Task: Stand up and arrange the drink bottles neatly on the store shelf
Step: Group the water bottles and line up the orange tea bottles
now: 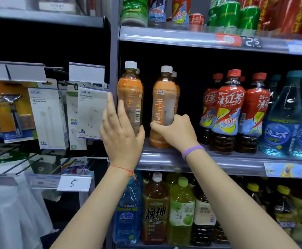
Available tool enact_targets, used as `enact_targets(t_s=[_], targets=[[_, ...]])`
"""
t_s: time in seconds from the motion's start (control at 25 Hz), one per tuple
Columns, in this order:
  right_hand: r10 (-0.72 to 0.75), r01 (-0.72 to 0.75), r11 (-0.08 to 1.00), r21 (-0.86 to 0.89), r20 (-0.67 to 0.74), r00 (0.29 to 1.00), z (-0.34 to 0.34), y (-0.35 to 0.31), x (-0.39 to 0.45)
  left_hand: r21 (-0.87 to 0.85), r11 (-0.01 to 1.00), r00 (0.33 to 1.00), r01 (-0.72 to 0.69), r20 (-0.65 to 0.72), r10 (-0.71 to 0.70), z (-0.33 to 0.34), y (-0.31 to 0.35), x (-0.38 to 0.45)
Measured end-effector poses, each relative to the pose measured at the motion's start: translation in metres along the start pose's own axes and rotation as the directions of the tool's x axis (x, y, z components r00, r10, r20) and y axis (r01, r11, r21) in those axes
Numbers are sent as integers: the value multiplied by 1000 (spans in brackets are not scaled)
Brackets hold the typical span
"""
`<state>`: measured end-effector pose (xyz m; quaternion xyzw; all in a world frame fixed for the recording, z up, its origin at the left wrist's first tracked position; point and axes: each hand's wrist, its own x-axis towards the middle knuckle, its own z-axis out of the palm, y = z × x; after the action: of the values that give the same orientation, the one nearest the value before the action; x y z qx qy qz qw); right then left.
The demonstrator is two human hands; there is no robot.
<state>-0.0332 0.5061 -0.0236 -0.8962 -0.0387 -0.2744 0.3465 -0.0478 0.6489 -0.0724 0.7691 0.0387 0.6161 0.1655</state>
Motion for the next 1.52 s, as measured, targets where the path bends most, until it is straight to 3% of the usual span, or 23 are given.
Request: enact_targets(t_s=[0.28,0.56,0.64,0.72,0.76,0.8,0.84,0.88,0.96,1.04,1.2,1.28,1.36,1.44,1.52], targets=[[26,-22,973,230,-15,1000,-13,18,-15,62,989,987,134,79,-138,-1,4,-1],[28,-6,994,105,-204,978,-19,19,-16,84,990,984,115,127,-125,-3,-1,-3],[-89,54,993,-103,-378,921,-14,17,-24,75,993,987,97,124,-105,-5,-5,-5],[-381,265,922,-282,-547,745,-8,7,-35,70,996,990,60,124,-69,-5,-12,-7],[-480,396,877,-272,-529,700,-3,-1,-38,59,997,990,47,128,-54,-5,-14,-7],[-504,491,858,-153,-444,741,2,-12,-39,46,998,990,38,134,-44,-6,-17,-6],[-448,477,878,44,-278,850,7,-22,-37,39,999,990,24,140,-30,-8,-19,-4],[-345,350,904,247,-63,936,12,-32,-32,43,999,990,-6,143,0,-10,-21,-2],[-173,45,890,454,244,954,24,-44,-12,44,994,983,-100,160,92,-14,-28,0],[-153,5,876,482,269,951,37,-46,4,-17,986,971,-167,173,167,-19,-36,-1],[-156,121,856,503,29,987,39,-43,-7,-230,964,990,-135,7,141,-36,-38,4],[-164,156,793,588,-41,986,22,-45,-17,-407,909,996,-92,-27,89,-48,-32,10],[-179,134,743,655,2,984,0,-53,-27,-615,775,985,143,166,-50,-62,-21,20],[-222,89,714,694,103,970,-11,-61,-42,-713,520,868,469,480,-125,-74,-8,31],[-324,148,751,643,165,932,-13,-62,-57,-717,290,768,633,629,-121,-79,-3,36]])
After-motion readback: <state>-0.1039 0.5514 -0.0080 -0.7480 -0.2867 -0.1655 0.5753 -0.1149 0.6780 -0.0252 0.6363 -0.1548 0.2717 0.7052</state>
